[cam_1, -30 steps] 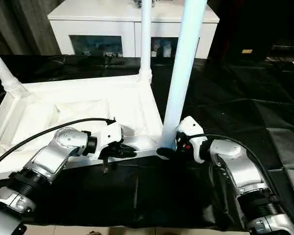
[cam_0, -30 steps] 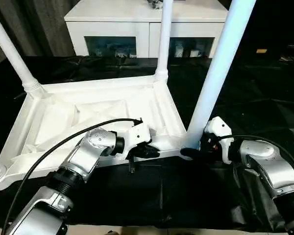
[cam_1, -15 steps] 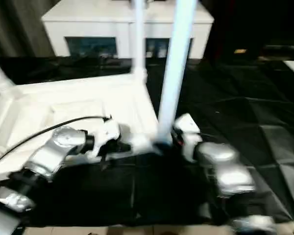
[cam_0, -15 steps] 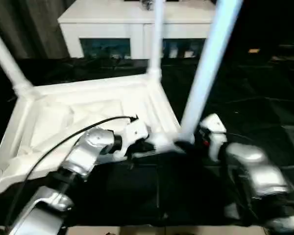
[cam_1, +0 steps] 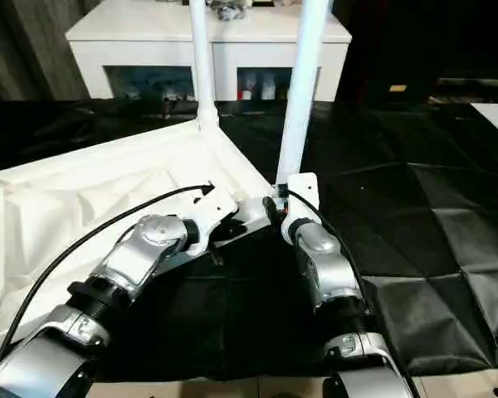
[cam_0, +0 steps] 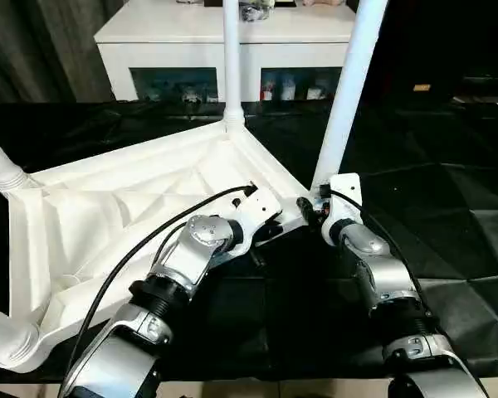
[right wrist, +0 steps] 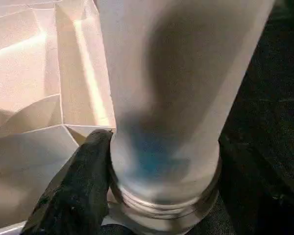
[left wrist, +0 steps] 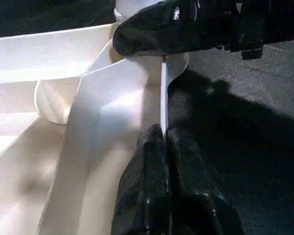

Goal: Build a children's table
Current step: Rotate leg to tighten

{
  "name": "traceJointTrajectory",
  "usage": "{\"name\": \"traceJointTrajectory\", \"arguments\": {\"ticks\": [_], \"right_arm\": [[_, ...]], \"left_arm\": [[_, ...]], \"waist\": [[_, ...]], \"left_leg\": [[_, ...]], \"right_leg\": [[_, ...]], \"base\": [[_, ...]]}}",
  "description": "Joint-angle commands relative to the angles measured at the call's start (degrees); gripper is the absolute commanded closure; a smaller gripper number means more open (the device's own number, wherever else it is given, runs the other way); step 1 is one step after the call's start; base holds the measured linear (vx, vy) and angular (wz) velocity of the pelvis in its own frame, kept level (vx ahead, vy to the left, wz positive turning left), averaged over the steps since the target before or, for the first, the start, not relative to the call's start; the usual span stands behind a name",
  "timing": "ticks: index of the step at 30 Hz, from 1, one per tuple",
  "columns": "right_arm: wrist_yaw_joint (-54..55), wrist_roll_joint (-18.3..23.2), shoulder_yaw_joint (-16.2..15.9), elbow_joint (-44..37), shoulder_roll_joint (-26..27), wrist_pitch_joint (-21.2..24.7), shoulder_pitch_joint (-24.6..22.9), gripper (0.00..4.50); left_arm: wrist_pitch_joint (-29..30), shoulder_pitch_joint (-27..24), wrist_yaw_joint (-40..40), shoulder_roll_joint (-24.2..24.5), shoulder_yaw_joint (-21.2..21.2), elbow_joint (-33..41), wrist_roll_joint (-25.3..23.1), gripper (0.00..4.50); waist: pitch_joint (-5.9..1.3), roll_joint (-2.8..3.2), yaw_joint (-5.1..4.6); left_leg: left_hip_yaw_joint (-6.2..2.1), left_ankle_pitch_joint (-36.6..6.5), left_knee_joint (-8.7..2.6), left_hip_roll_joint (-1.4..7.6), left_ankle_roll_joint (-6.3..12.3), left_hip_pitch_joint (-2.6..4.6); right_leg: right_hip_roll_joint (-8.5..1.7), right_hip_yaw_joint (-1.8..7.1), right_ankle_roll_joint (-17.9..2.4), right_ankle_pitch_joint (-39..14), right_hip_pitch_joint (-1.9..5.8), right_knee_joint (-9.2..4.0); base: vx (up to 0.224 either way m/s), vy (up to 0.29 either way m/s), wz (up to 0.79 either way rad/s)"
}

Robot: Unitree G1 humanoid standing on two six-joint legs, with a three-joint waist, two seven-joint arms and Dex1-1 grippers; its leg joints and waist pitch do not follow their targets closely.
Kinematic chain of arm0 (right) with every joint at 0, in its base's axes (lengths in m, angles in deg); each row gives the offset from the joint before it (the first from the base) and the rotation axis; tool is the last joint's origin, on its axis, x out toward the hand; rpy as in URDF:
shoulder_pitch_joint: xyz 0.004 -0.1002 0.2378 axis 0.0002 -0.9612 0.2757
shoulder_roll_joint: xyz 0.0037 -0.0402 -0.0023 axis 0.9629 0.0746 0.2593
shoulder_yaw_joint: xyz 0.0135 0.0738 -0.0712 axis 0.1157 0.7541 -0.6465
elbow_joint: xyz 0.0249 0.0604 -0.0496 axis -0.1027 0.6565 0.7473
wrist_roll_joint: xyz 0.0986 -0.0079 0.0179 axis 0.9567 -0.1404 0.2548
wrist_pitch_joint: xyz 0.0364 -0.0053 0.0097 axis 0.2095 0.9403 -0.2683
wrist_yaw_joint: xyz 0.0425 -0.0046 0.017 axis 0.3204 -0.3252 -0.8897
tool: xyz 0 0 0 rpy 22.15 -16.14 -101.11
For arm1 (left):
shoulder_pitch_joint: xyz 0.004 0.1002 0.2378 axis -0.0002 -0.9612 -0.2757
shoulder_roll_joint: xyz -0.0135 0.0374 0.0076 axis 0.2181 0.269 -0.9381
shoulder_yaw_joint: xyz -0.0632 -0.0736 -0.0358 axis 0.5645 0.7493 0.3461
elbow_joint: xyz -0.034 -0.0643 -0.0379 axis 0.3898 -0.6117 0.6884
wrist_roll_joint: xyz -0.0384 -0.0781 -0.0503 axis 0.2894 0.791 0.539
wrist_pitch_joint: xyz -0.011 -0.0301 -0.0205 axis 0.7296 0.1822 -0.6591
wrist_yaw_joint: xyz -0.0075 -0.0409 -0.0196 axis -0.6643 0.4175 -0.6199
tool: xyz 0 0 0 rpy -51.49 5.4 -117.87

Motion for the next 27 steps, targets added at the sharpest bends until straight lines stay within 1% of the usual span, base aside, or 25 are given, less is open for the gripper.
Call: {"name": "traceJointTrajectory", "arguments": {"ticks": [1, 2, 4, 5, 6, 7, 8, 9, 10, 11, 12, 13, 14, 15, 16, 17, 18, 19, 20, 21, 22, 23, 25, 26, 27], "right_arm": [[-5.23, 0.26, -6.25, -3.61, 2.17, -1.61, -0.03, 1.02], [-5.16, 0.33, -5.82, -4.13, 1.76, -1.49, -0.18, 0.72], [-5.52, 1.79, -3.52, -5.95, 0.64, 0.44, -0.63, 0.59], [-6.88, 2.63, -2.95, -7.68, -0.55, 2.12, -1.18, 0.53], [-10.26, 3.62, -2.86, -11.12, -2.88, 4.36, -2.45, 0.41], [-12.65, 4.01, -3.28, -13.12, -4.31, 5.21, -3.3, 0.41], [-15.65, 4.42, -4.02, -15.58, -6.3, 6.03, -4.44, 0.41], [-18.59, 4.93, -4.6, -17.87, -8.31, 6.67, -5.56, 0.41], [-22.17, 5.99, -5.16, -20.15, -10.69, 7.51, -6.83, 0.41], [-25.74, 7.11, -5.7, -22.21, -13.03, 8.29, -8.08, 0.41], [-29.59, 8.36, -6.14, -24.22, -15.54, 8.52, -9.44, 0.41], [-31.46, 8.92, -6.31, -25.23, -16.71, 8.67, -10.11, 0.41], [-32.05, 9.1, -6.36, -25.56, -17.08, 8.72, -10.32, 0.41], [-35.23, 9.94, -6.73, -26.96, -19.13, 8.48, -11.44, 0.41], [-39.4, 10.71, -7.19, -28.32, -22.17, 8.05, -12.87, 0.41], [-41.53, 11.08, -7.35, -29.23, -23.79, 8.23, -13.64, 0.41], [-43.97, 11.14, -7.54, -29.75, -25.7, 7.67, -14.37, 0.41], [-45.08, 11.11, -7.44, -29.7, -26.64, 7.72, -14.51, 0.41], [-45.6, 11.1, -7.35, -29.63, -27.08, 7.81, -14.52, 0.41], [-45.71, 10.93, -7.38, -29.19, -27.15, 7.8, -14.26, 0.41], [-45.83, 10.87, -7.54, -28.76, -27.23, 8.27, -13.86, 0.41], [-45.97, 10.45, -8.25, -28.27, -27.26, 8.34, -13.38, 0.41], [-46.28, 9.94, -9.06, -27.91, -27.37, 8.28, -13.06, 0.41], [-46.94, 9.58, -10.04, -27.48, -27.46, 8.0, -12.78, 0.41], [-46.94, 9.58, -10.04, -27.48, -27.46, 8.0, -12.78, 0.41]], "left_arm": [[-0.08, 0.29, -0.92, -0.56, -1.36, -1.52, -0.78, 4.5], [-0.43, 0.09, -0.47, -0.2, -1.48, -1.14, -0.83, 4.5], [-0.06, -0.62, 1.13, 0.92, -1.45, -0.17, -0.65, 4.5], [-0.1, -1.12, 2.26, 1.62, -1.32, 0.45, -0.3, 4.5], [-0.98, -1.92, 4.17, 2.91, -1.18, 1.31, 0.11, 4.5], [-2.06, -2.35, 5.42, 3.71, -1.3, 1.72, 0.24, 4.5], [-1.88, -2.87, 6.74, 4.63, -1.36, 2.38, 0.44, 4.5], [-1.84, -3.35, 8.08, 5.6, -1.46, 2.97, 0.58, 4.5], [-3.06, -3.92, 10.23, 6.84, -1.83, 3.81, 0.85, 4.5], [-3.2, -4.48, 12.35, 7.93, -1.97, 4.78, 1.41, 4.5], [-3.25, -5.03, 14.63, 9.16, -2.15, 5.9, 2.01, 4.5], [-3.15, -5.29, 15.71, 9.74, -2.22, 6.48, 2.34, 4.5], [-3.12, -5.37, 16.05, 9.93, -2.25, 6.66, 2.44, 4.5], [-3.52, -5.73, 18.19, 10.96, -2.58, 7.6, 2.95, 4.5], [-3.43, -6.17, 21.77, 12.72, -3.15, 9.44, 3.86, 4.5], [-3.32, -6.41, 23.73, 13.68, -3.46, 10.51, 4.38, 4.5], [-2.31, -6.59, 26.28, 14.99, -3.81, 11.95, 5.1, 4.5], [-1.52, -6.64, 28.13, 15.92, -3.99, 12.97, 5.68, 4.5], [-1.1, -6.65, 29.14, 16.43, -4.08, 13.51, 6.0, 4.5], [-0.91, -6.56, 29.49, 16.58, -4.02, 13.66, 6.19, 4.5], [-0.69, -6.44, 30.15, 16.75, -3.91, 13.91, 6.55, 4.5], [-0.12, -6.37, 30.98, 16.96, -3.98, 14.33, 6.9, 4.5], [0.25, -6.41, 31.57, 17.17, -4.01, 14.74, 7.16, 4.5], [0.32, -6.47, 31.79, 17.28, -3.88, 15.14, 7.3, 4.5], [0.32, -6.47, 31.79, 17.28, -3.88, 15.14, 7.3, 4.5]], "waist": [[-3.11, -0.3, -0.05], [-3.14, -0.36, -0.08], [-3.12, -0.42, 0.02], [-3.21, -0.44, 0.14], [-3.18, -0.27, 0.14], [-3.28, -0.44, 0.3], [-3.32, -0.43, 0.31], [-3.38, -0.27, 0.32], [-3.39, -0.36, 0.41], [-3.42, -0.41, 0.41], [-3.43, -0.24, 0.6], [-3.33, -0.26, 0.65], [-3.3, -0.29, 0.67], [-3.3, -0.29, 0.67], [-3.13, -0.22, 0.69], [-3.1, -0.25, 0.75], [-2.98, -0.24, 0.88], [-2.96, -0.13, 0.94], [-2.89, -0.12, 0.82], [-2.89, -0.12, 0.82], [-2.81, -0.18, 0.73], [-2.84, -0.42, 0.76], [-2.85, -0.26, 0.85], [-2.92, -0.22, 0.9], [-2.97, -0.3, 1.0]], "left_leg": [[-1.66, -18.39, -5.18, 2.52, -0.03, 0.77], [-1.65, -18.53, -5.17, 2.54, 0.05, 0.81], [-1.64, -18.01, -5.19, 2.6, 0.35, 0.71], [-1.64, -17.01, -5.17, 2.66, 0.77, 0.68], [-1.65, -16.58, -5.19, 2.66, 0.92, 0.6], [-1.65, -15.41, -5.07, 2.66, 1.57, 0.51], [-1.57, -14.81, -5.01, 2.73, 1.88, 0.45], [-1.58, -13.42, -4.91, 2.79, 2.38, 0.35], [-1.5, -12.49, -4.8, 2.76, 3.02, 0.41], [-1.46, -11.8, -4.7, 2.82, 3.84, 0.35], [-1.47, -11.77, -4.68, 2.91, 4.19, 0.44], [-1.24, -11.92, -4.6, 3.04, 4.55, 0.63], [-1.25, -12.33, -4.65, 3.0, 4.37, 0.54], [-1.25, -12.33, -4.65, 3.0, 4.37, 0.54], [-1.35, -13.86, -4.85, 3.14, 3.55, 0.66], [-1.51, -14.25, -4.98, 3.25, 3.16, 0.65], [-1.48, -15.4, -5.07, 3.36, 2.86, 0.78], [-1.51, -15.63, -5.12, 3.39, 2.75, 0.84], [-1.4, -16.5, -5.17, 3.29, 2.12, 0.96], [-1.4, -16.5, -5.17, 3.29, 2.12, 0.96], [-1.4, -16.97, -5.21, 3.24, 1.64, 0.93], [-1.41, -17.03, -5.16, 3.2, 1.45, 0.98], [-1.44, -16.71, -5.17, 3.18, 1.33, 1.03], [-1.44, -16.23, -5.14, 3.21, 1.24, 1.04], [-1.41, -15.38, -5.08, 3.2, 1.41, 0.99]], "right_leg": [[-2.54, 1.09, -10.77, -17.8, 1.58, -4.19], [-2.54, 1.1, -10.87, -17.81, 1.58, -4.14], [-2.56, 1.17, -10.83, -17.31, 1.7, -4.09], [-2.55, 1.19, -11.01, -16.02, 1.8, -3.9], [-2.51, 1.18, -11.14, -15.27, 1.84, -3.83], [-2.49, 1.14, -11.42, -13.39, 2.15, -3.68], [-2.52, 1.21, -11.69, -12.19, 2.13, -3.56], [-2.57, 1.18, -12.34, -9.84, 2.26, -3.21], [-2.46, 1.12, -12.82, -8.01, 2.5, -3.13], [-2.6, 1.2, -13.45, -6.65, 2.64, -2.92], [-2.73, 1.2, -13.84, -6.43, 2.68, -2.95], [-2.68, 1.31, -14.6, -6.23, 2.3, -3.01], [-2.7, 1.22, -14.94, -7.28, 2.43, -3.04], [-2.7, 1.22, -14.94, -7.28, 2.43, -3.04], [-2.76, 1.19, -14.59, -10.31, 2.37, -3.29], [-2.83, 1.15, -14.48, -11.05, 2.5, -3.27], [-2.79, 1.24, -14.3, -12.12, 2.41, -3.33], [-2.83, 1.26, -14.26, -12.54, 2.34, -3.36], [-2.71, 1.26, -14.38, -13.6, 2.0, -3.49], [-2.71, 1.26, -14.38, -13.6, 2.0, -3.49], [-2.71, 1.29, -14.28, -14.36, 1.91, -3.56], [-2.76, 1.31, -14.09, -15.01, 1.91, -3.6], [-2.78, 1.33, -14.08, -15.17, 1.84, -3.58], [-2.77, 1.33, -14.17, -14.56, 1.85, -3.47], [-2.73, 1.34, -14.28, -13.29, 1.93, -3.35]], "base": [[0.0, 0.0, 0.0], [0.0, 0.0, 0.0], [0.0, 0.0, 0.0], [0.0, 0.0, 0.0], [0.0, 0.0, 0.0], [0.0, 0.0, 0.0], [0.0, 0.0, 0.0], [0.0, 0.0, 0.0], [0.0, 0.0, 0.0], [0.0, 0.0, 0.0], [0.0, 0.0, 0.0], [0.0, 0.0, 0.0], [0.0, 0.0, 0.0], [0.0, 0.0, 0.0], [0.0, 0.0, 0.0], [0.0, 0.0, 0.0], [0.0, 0.0, 0.0], [0.0, 0.0, 0.0], [0.0, 0.0, 0.0], [0.0, 0.0, 0.0], [0.0, 0.0, 0.0], [0.0, 0.0, 0.0], [0.0, 0.0, 0.0], [0.0, 0.0, 0.0], [0.0, 0.0, 0.0]]}}
